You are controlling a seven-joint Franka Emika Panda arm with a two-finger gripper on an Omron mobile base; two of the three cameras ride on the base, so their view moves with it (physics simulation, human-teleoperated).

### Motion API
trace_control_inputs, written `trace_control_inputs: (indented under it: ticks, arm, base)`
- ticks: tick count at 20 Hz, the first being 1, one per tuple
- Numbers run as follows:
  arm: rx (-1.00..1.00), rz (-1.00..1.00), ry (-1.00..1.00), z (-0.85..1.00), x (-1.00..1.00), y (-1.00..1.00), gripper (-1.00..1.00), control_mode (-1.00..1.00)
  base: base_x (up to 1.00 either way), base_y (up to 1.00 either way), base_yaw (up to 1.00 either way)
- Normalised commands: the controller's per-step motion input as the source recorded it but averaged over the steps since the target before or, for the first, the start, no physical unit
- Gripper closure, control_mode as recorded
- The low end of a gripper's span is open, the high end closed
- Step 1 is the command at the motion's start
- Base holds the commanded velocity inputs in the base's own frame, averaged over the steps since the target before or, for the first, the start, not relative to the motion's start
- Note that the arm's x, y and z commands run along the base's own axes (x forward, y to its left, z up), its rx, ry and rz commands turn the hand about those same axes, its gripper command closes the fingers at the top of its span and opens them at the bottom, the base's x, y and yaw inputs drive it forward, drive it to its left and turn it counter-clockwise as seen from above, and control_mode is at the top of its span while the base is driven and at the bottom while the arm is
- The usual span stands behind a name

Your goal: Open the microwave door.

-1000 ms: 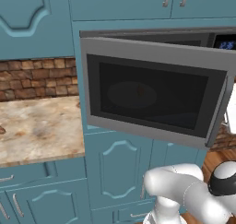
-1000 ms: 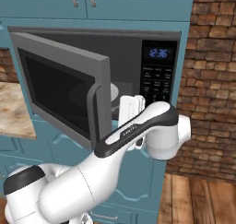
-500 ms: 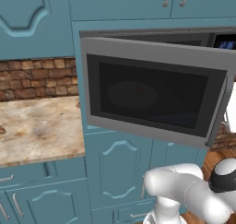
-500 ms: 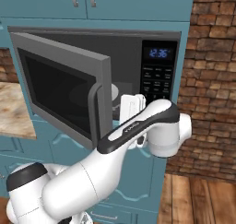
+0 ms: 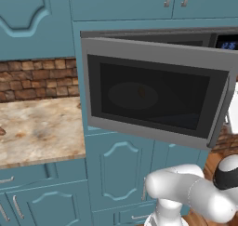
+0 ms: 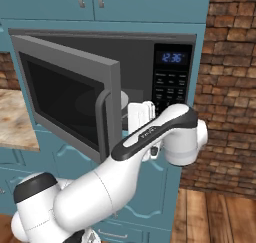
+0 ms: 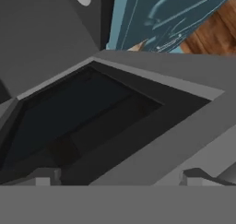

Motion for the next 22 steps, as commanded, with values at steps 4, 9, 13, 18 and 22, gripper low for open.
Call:
trace_control_inputs:
  ticks: [4, 9, 13, 18, 22]
  arm:
    - [0.06, 0.11, -0.17, 0.12, 0.0, -0.32, -1.0, -1.0]
    - [0.02, 0.07, -0.23, 0.03, 0.05, -0.16, -1.0, -1.0]
    - [0.0, 0.0, -0.2, 0.0, 0.21, 0.08, -1.0, -1.0]
    - [0.0, -0.02, -0.19, 0.0, 0.11, 0.08, -1.0, -1.0]
    - [0.0, 0.0, -0.11, 0.0, -0.25, 0.14, -1.0, -1.0]
  base:
    - [0.0, 0.0, 0.0]
    - [0.0, 0.0, 0.0]
    - [0.0, 0.0, 0.0]
    - [0.0, 0.0, 0.0]
    - [0.0, 0.0, 0.0]
